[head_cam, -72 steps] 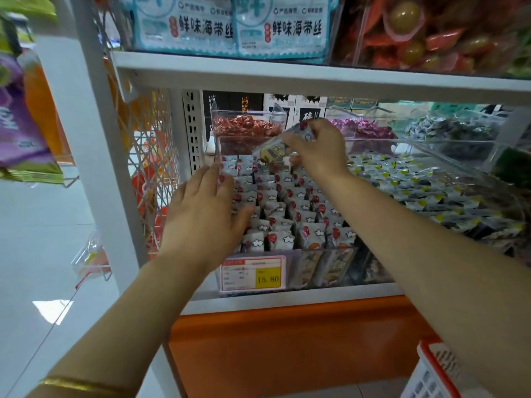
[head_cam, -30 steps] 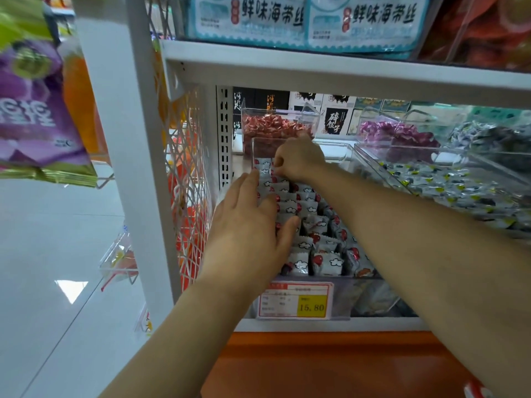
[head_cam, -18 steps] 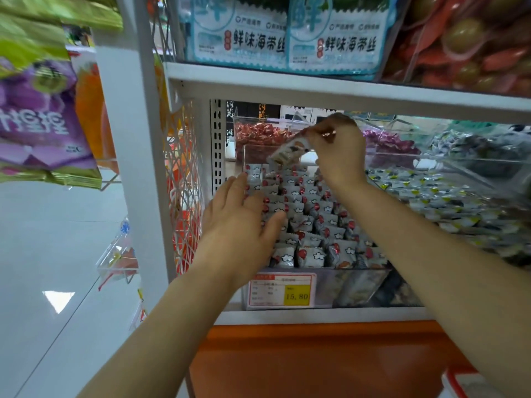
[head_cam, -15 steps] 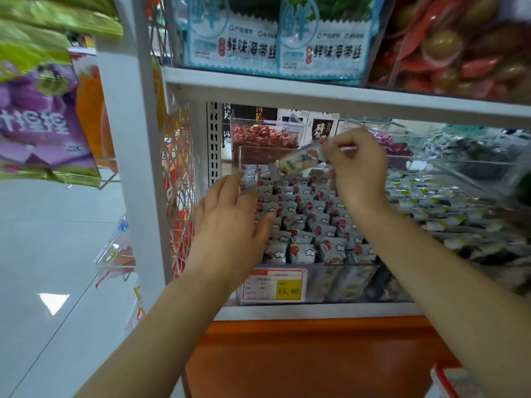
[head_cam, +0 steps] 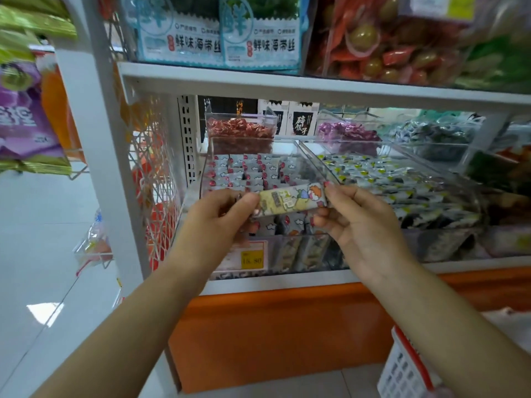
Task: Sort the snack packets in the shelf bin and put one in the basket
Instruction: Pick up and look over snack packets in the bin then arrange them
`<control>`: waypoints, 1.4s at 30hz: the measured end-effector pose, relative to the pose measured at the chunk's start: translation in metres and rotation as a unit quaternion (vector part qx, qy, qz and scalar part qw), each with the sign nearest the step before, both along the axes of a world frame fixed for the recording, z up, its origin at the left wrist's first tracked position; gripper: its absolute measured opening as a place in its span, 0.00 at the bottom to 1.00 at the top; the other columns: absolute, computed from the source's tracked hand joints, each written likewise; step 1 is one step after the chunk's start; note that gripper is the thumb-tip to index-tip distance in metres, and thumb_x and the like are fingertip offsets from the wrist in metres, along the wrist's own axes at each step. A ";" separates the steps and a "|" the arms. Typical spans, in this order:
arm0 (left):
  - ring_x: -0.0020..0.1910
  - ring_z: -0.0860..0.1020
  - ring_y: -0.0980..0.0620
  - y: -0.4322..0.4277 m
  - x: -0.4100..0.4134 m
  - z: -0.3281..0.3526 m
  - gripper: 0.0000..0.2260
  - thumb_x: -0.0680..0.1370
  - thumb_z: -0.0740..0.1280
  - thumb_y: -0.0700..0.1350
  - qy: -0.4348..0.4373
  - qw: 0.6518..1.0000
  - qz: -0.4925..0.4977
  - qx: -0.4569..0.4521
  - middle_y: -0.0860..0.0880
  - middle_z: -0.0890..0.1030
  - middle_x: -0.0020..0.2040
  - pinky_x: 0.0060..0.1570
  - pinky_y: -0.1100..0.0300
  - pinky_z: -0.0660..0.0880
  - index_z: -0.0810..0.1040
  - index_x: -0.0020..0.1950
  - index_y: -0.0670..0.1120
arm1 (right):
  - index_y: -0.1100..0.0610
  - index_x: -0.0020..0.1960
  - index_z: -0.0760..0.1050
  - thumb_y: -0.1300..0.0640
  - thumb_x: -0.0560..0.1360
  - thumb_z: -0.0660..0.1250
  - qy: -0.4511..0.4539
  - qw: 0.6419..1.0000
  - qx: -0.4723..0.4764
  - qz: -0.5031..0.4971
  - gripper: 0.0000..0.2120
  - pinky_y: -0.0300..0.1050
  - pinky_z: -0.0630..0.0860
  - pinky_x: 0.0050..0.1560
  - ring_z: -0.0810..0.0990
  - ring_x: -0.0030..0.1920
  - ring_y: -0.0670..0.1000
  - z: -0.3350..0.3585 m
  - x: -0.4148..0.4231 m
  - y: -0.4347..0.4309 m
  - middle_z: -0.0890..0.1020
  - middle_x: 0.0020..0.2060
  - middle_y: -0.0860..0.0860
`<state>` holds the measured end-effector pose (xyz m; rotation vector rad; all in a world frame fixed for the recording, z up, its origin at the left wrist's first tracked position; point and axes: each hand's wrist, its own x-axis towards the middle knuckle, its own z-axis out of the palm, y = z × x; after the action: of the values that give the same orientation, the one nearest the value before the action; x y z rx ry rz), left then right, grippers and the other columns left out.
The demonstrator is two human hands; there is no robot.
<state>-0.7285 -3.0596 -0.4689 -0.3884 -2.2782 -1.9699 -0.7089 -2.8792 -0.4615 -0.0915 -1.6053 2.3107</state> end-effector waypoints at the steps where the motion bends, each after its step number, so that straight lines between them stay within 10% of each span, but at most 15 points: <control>1: 0.32 0.78 0.54 0.000 0.001 0.001 0.10 0.77 0.63 0.48 -0.021 0.999 -0.015 0.038 0.47 0.79 0.34 0.34 0.60 0.78 0.80 0.46 0.44 | 0.59 0.38 0.79 0.62 0.74 0.67 -0.005 1.000 0.008 0.001 0.07 0.37 0.77 0.29 0.79 0.28 0.46 -0.001 0.001 0.002 0.81 0.30 0.51; 7: 0.26 0.73 0.58 -0.001 0.000 0.002 0.19 0.77 0.62 0.46 -0.145 0.966 -0.042 0.210 0.50 0.75 0.26 0.28 0.69 0.75 0.82 0.28 0.46 | 0.59 0.37 0.81 0.63 0.70 0.68 -0.051 0.997 -0.046 0.044 0.04 0.35 0.73 0.23 0.75 0.24 0.45 -0.003 -0.001 0.008 0.78 0.26 0.52; 21: 0.24 0.76 0.57 0.002 -0.003 0.007 0.04 0.71 0.65 0.39 -0.257 0.865 -0.077 0.424 0.48 0.76 0.26 0.24 0.69 0.74 0.75 0.36 0.41 | 0.61 0.40 0.75 0.63 0.74 0.64 -0.122 0.968 -0.199 0.087 0.05 0.32 0.71 0.20 0.74 0.21 0.43 -0.005 -0.009 0.009 0.75 0.22 0.51; 30: 0.31 0.77 0.54 -0.002 -0.003 0.007 0.10 0.71 0.66 0.44 -0.188 0.944 -0.096 0.254 0.47 0.82 0.36 0.32 0.66 0.78 0.85 0.46 0.44 | 0.57 0.42 0.78 0.53 0.70 0.69 -0.040 0.998 0.032 0.037 0.07 0.41 0.78 0.29 0.82 0.33 0.49 -0.008 -0.003 0.008 0.81 0.35 0.50; 42: 0.45 0.83 0.56 -0.003 -0.001 0.002 0.13 0.76 0.66 0.40 -0.056 0.998 -0.035 0.023 0.51 0.85 0.47 0.46 0.66 0.79 0.80 0.58 0.51 | 0.56 0.51 0.82 0.64 0.75 0.67 0.015 0.982 0.183 0.038 0.09 0.40 0.80 0.43 0.84 0.46 0.48 -0.015 -0.007 0.005 0.84 0.46 0.52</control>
<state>-0.7299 -3.0621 -0.4666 -0.3677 -2.3098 -2.1266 -0.7162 -2.8738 -0.4765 0.0900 -2.0169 2.0173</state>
